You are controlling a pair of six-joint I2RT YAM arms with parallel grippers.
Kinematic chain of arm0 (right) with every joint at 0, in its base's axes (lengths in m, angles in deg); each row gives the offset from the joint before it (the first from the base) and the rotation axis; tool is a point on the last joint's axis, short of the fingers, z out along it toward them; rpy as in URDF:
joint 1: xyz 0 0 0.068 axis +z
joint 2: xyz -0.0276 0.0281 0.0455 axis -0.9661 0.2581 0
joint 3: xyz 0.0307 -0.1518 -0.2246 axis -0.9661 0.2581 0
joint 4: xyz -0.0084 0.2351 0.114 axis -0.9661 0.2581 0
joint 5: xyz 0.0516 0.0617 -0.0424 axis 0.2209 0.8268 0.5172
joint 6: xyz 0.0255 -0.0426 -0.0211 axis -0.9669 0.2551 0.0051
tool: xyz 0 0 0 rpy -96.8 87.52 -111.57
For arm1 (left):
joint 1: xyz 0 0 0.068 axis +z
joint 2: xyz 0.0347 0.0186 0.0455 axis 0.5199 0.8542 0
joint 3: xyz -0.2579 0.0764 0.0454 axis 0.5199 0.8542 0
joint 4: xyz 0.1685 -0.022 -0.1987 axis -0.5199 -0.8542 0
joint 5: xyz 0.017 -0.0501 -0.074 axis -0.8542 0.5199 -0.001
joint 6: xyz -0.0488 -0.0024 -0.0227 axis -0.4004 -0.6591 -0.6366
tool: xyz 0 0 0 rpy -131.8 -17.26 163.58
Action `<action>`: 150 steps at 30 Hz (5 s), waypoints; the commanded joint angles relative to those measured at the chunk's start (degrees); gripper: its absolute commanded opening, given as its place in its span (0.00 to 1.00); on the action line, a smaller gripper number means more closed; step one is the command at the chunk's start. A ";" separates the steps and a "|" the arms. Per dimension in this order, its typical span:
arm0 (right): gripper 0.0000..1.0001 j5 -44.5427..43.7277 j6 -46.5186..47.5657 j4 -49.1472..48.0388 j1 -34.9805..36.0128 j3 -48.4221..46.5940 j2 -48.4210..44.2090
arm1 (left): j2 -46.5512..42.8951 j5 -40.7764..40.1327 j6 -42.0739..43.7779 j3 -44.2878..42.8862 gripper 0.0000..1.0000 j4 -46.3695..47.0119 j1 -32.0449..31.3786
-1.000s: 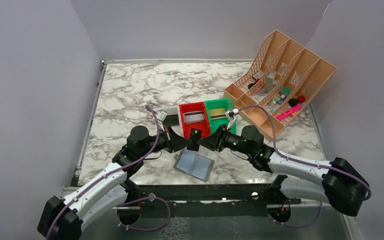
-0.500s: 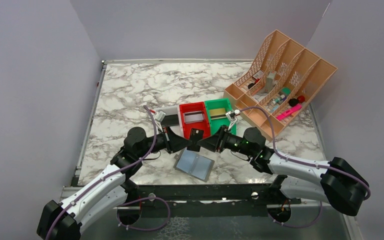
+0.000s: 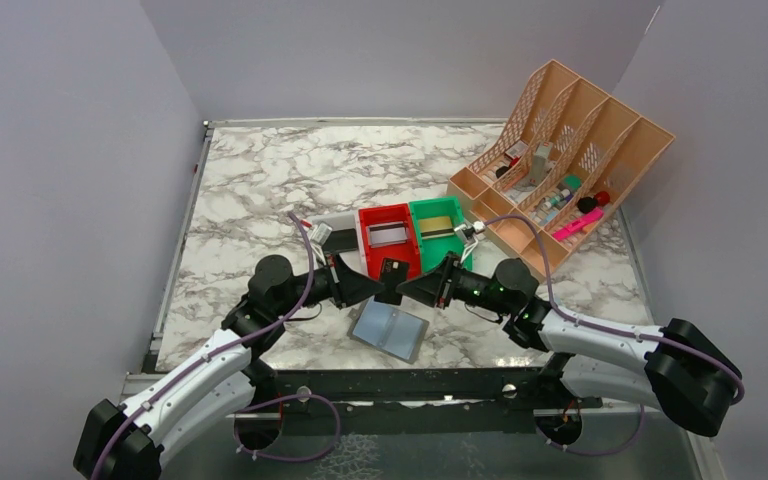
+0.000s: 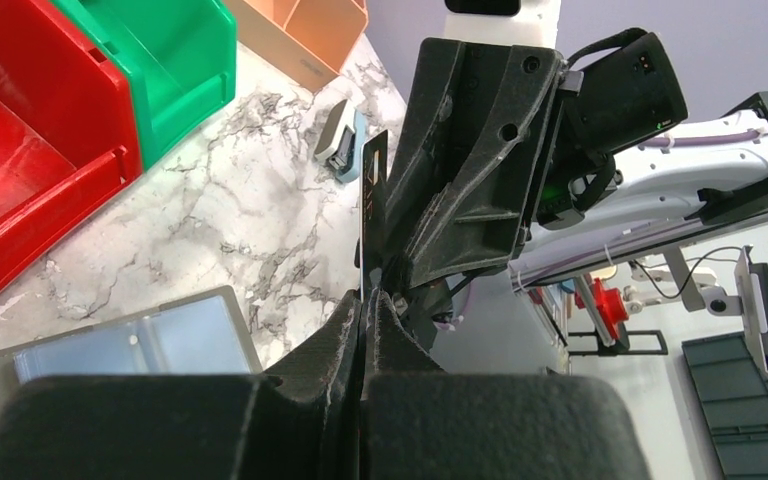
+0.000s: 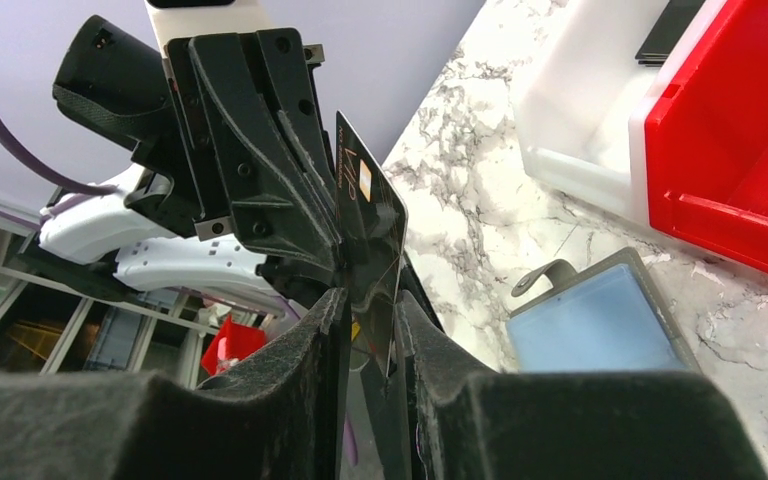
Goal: Take the credit cards out of the card holder
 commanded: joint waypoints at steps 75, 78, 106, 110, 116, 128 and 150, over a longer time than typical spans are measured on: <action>0.01 -26.94 43.15 39.89 6.94 -48.15 34.54 | 0.03 -60.38 24.55 -23.16 0.99 -51.81 5.53; 0.01 -30.15 45.24 40.17 7.95 -50.76 37.16 | -1.39 -60.35 24.34 -22.91 0.99 -51.44 7.97; 0.08 -52.85 68.11 45.18 13.14 -68.87 59.05 | -5.96 -52.94 25.28 -20.99 0.99 -48.55 19.12; 0.11 -50.43 70.33 45.36 13.13 -69.26 60.08 | -6.03 -52.87 25.31 -20.99 0.99 -48.53 19.10; 0.15 -47.39 72.13 46.97 13.25 -70.45 61.39 | -6.03 -52.53 25.38 -20.88 0.99 -48.40 19.19; 0.21 -47.07 72.09 46.79 13.56 -71.50 62.19 | -6.03 -51.56 25.78 -20.71 0.99 -48.19 19.28; 0.37 -44.73 69.40 46.48 13.50 -70.18 61.61 | -6.25 -50.19 26.56 -20.35 0.99 -47.67 19.50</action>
